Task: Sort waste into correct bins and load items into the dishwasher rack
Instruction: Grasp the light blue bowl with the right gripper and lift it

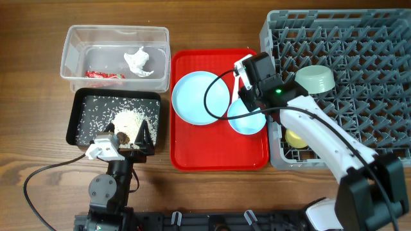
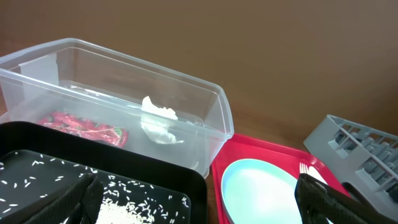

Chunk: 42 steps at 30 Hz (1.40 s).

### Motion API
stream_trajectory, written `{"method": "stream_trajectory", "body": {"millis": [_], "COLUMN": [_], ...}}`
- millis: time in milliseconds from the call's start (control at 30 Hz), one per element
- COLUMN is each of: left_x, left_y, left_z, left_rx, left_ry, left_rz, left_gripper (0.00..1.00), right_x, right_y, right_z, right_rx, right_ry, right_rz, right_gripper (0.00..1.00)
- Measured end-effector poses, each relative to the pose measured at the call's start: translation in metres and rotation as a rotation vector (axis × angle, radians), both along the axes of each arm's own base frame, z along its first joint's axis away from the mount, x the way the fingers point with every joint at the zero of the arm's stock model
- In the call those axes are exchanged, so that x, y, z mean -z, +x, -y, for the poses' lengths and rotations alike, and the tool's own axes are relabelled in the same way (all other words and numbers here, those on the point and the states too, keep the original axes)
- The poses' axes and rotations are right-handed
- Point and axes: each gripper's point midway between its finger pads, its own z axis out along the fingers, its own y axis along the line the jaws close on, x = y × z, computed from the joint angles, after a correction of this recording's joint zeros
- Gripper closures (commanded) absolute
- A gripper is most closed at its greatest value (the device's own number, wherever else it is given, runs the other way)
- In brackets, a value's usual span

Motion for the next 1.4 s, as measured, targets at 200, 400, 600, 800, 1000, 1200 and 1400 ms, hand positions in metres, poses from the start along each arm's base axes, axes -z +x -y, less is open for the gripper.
{"method": "stream_trajectory", "body": {"millis": [200,400,600,800,1000,1200,1400], "left_x": [0.000,0.000,0.000,0.000,0.000,0.000,0.000], "left_y": [0.000,0.000,0.000,0.000,0.000,0.000,0.000], "left_z": [0.000,0.000,0.000,0.000,0.000,0.000,0.000], "left_rx": [0.000,0.001,0.001,0.000,0.001,0.000,0.000], "left_ry": [0.000,0.000,0.000,0.000,0.000,0.000,0.000], "left_rz": [0.000,0.000,0.000,0.000,0.000,0.000,0.000], "left_gripper": [0.00,0.00,0.00,0.00,0.00,0.00,0.00], "right_x": [0.038,0.060,0.070,0.069,0.068,0.002,-0.131], "right_y": [-0.009,-0.014,-0.020,-0.030,-0.064,-0.059,-0.035], "right_z": [-0.014,-0.017,-0.010,-0.004,0.010,-0.014,0.004], "right_rx": [-0.294,-0.383,-0.420,-0.288,-0.115,-0.096,0.113], "right_ry": [-0.083,-0.114,-0.166,-0.133,-0.107,0.051,0.281], "right_rz": [-0.112,-0.169,-0.211,-0.263,-0.407,-0.230,0.218], "right_gripper": [0.59,0.58,0.90,0.96,0.96,0.96,0.96]}}
